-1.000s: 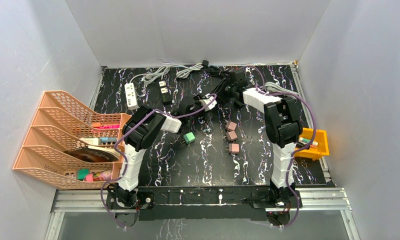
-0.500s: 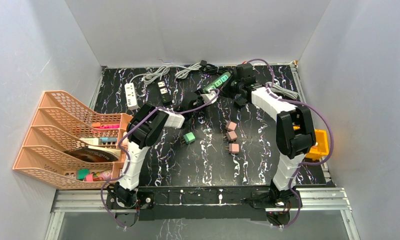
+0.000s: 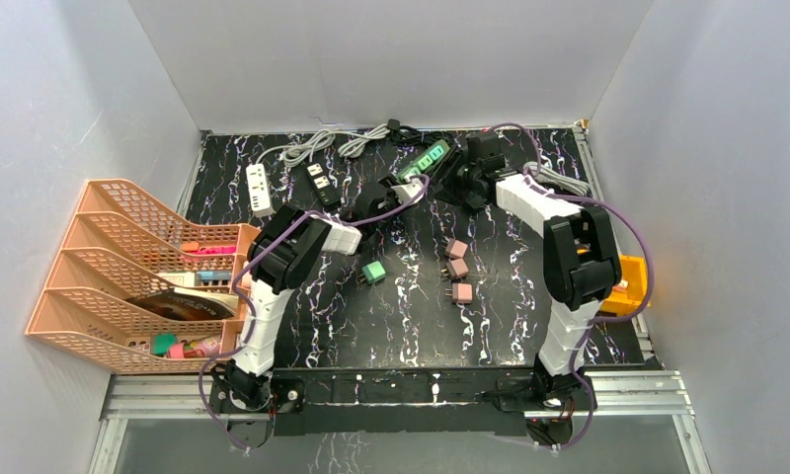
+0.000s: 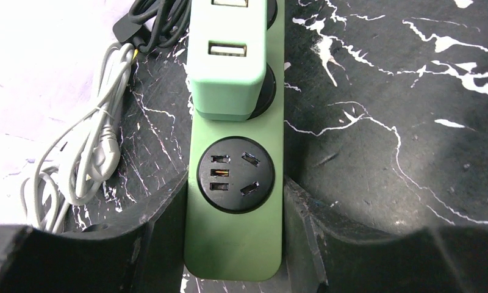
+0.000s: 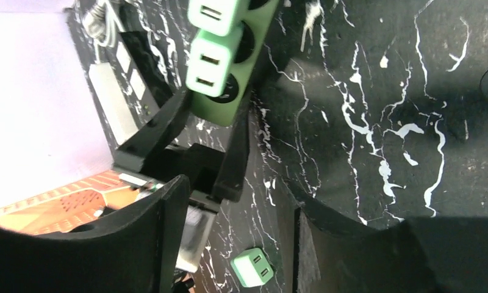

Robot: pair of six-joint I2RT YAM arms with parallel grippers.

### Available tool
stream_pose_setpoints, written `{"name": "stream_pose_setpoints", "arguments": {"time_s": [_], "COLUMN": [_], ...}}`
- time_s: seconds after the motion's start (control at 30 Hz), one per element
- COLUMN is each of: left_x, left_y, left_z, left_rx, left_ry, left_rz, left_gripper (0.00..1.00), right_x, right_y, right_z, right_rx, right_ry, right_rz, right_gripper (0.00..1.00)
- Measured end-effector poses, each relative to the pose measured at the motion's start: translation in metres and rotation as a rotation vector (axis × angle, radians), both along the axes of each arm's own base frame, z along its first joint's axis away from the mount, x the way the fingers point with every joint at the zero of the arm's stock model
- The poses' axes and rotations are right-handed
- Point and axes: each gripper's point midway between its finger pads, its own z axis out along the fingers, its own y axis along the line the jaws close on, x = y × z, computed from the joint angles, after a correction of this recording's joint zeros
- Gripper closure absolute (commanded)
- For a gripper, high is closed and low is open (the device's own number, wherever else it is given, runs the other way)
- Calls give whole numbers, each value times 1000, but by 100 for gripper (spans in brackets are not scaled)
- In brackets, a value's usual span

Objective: Pull the plug off the socket

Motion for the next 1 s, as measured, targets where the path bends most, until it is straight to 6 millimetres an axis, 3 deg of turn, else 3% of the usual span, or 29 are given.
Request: {"name": "stream_pose_setpoints", "arguments": {"time_s": [0.17, 0.5, 0.7, 0.8, 0.9, 0.97, 1.0], "left_x": [-8, -13, -13, -14, -15, -15, -14], "left_y": [2, 3, 1, 0, -1, -1, 0], "left_z": [0, 1, 2, 2, 2, 2, 2], "left_rx": [-18, -34, -26, -13, -12, -12, -10], "left_ry": [-15, -40, -45, -50, -51, -51, -53], "left_rz": [-14, -27, -30, -35, -38, -33, -28], "left_gripper": [100, 100, 100, 100, 100, 100, 100], "right_x": [7, 44, 58, 61, 64, 65, 65], "right_y": [7, 24, 33, 39, 42, 44, 46], "right_z": [-27, -16, -44, -54, -49, -48, -49], "right_rx": [-17, 17, 27, 46, 48, 41, 43], "right_ry": [59, 18, 63, 91, 79, 85, 94], "right_rz": [10, 0, 6, 11, 20, 25, 29], "right_gripper": [33, 36, 39, 50, 65, 80, 93]}}
